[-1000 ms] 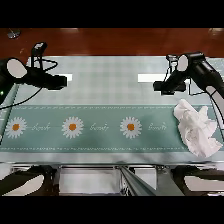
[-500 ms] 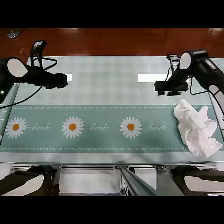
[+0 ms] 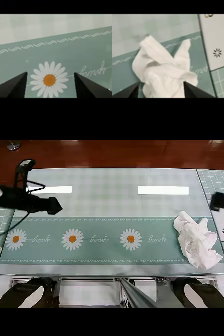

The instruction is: Fold the shirts.

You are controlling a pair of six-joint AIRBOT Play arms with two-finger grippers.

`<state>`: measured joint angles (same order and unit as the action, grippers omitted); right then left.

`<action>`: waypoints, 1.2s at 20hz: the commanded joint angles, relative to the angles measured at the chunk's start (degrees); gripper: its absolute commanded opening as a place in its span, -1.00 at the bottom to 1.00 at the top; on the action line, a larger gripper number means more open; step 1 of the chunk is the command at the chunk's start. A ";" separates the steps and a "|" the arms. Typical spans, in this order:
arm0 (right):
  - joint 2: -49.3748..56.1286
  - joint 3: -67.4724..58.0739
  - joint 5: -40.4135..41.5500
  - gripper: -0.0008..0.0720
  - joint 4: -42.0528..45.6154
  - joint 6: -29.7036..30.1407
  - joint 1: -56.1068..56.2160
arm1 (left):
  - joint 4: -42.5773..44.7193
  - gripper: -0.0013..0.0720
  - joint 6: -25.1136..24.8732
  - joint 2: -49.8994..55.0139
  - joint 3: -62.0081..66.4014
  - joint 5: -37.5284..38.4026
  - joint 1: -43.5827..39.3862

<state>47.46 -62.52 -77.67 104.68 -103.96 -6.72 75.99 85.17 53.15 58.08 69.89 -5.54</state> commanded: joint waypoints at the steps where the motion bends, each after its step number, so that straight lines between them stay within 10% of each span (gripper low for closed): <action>1: -15.37 18.75 6.80 0.77 0.85 -1.64 -9.16 | -3.10 0.95 4.35 -14.60 -15.02 -10.91 -1.95; 15: 7.76 31.45 22.23 0.75 -15.37 5.75 -15.67 | -9.16 0.95 3.37 -4.42 -26.84 -19.85 -2.29; 16: 9.01 31.01 21.79 0.66 -15.87 6.47 -15.67 | -9.16 0.95 3.06 -4.35 -26.29 -19.96 -2.23; 17: 9.97 30.23 21.16 0.16 -16.37 7.61 -15.67 | -9.16 0.95 2.47 -4.28 -25.11 -19.96 -2.21; 18: 10.75 28.76 20.13 -0.84 -17.57 10.36 -15.67 | -9.07 0.95 1.86 -4.26 -23.45 -19.96 -2.21; 24: 5.99 4.68 14.34 -0.89 -27.26 16.15 -15.67 | -8.61 0.95 -0.15 -4.74 -4.09 -12.44 -0.90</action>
<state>55.81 -47.07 -61.23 83.09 -90.74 -22.37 67.48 85.89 48.66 45.93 53.54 -7.18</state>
